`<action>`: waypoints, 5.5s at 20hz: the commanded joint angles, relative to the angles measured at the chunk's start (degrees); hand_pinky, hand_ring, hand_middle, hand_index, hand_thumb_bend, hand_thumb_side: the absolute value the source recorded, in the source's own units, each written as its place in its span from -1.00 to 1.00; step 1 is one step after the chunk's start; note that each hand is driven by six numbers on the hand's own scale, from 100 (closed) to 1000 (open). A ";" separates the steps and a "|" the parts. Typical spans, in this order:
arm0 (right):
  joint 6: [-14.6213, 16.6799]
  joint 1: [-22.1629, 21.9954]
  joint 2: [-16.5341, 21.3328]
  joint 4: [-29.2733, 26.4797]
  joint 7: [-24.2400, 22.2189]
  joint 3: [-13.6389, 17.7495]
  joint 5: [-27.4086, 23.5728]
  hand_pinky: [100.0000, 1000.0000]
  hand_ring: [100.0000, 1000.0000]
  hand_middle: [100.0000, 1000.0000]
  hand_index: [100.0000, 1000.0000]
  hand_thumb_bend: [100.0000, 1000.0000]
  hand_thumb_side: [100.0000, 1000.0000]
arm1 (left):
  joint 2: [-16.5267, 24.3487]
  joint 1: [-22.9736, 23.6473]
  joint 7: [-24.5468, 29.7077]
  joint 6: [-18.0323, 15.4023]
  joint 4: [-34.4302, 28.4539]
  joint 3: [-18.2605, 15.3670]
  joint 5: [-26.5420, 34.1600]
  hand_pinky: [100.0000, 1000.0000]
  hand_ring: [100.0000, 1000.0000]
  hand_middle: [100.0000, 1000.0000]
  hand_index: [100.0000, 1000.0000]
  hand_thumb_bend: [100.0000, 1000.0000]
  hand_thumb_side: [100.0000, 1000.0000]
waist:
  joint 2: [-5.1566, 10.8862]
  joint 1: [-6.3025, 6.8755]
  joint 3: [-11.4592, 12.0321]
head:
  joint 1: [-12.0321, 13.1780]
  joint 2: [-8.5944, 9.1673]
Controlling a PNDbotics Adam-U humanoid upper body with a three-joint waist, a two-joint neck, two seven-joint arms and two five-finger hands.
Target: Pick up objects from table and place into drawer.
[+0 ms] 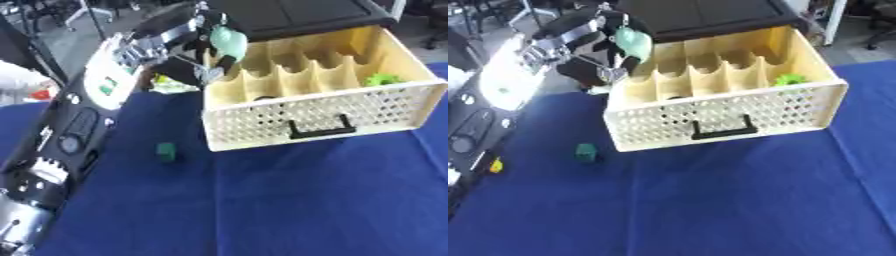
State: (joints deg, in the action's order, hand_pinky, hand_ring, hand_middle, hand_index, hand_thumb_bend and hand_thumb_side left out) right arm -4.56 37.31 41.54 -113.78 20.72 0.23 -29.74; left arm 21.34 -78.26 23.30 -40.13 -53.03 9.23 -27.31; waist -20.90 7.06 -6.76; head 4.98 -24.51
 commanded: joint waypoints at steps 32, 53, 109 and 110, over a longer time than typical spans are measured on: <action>1.52 1.39 4.83 -0.81 -3.89 -1.10 3.79 0.56 0.30 0.00 0.39 -1.00 1.00 | 4.01 6.09 -2.58 -0.64 -17.40 -11.13 10.55 -0.04 0.20 -0.01 0.61 -1.00 0.05 | 4.29 -2.87 2.82 | -0.99 -4.83; 7.01 4.88 26.75 -0.81 -21.38 -27.90 21.28 0.50 0.33 0.38 0.67 -1.00 1.00 | 14.12 34.44 -17.06 16.09 -45.65 -6.48 28.05 -0.08 0.22 0.02 0.64 -1.00 0.25 | 7.75 -7.68 8.14 | -4.33 -6.42; -14.33 13.08 14.07 12.71 -70.10 -29.52 32.30 0.50 0.41 0.45 0.78 -1.00 1.00 | 5.14 61.44 -2.10 30.42 -61.57 -17.06 29.81 -0.16 0.20 -0.03 0.63 -1.00 0.70 | 5.19 -8.25 7.18 | -5.20 -4.13; -14.26 13.39 13.75 13.12 -71.07 -29.21 32.50 0.51 0.41 0.44 0.79 -1.00 1.00 | 5.08 61.48 -2.05 30.46 -61.57 -17.08 29.71 -0.15 0.20 -0.03 0.63 -1.00 0.71 | 5.13 -8.27 7.21 | -5.15 -4.08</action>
State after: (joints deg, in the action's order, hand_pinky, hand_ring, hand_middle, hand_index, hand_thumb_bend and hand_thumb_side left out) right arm -18.42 49.57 54.62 -101.29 -48.68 -30.35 2.00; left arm 25.76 -16.56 21.25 -9.86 -113.43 -7.03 2.59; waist -16.66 -1.22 0.39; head -0.13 -29.11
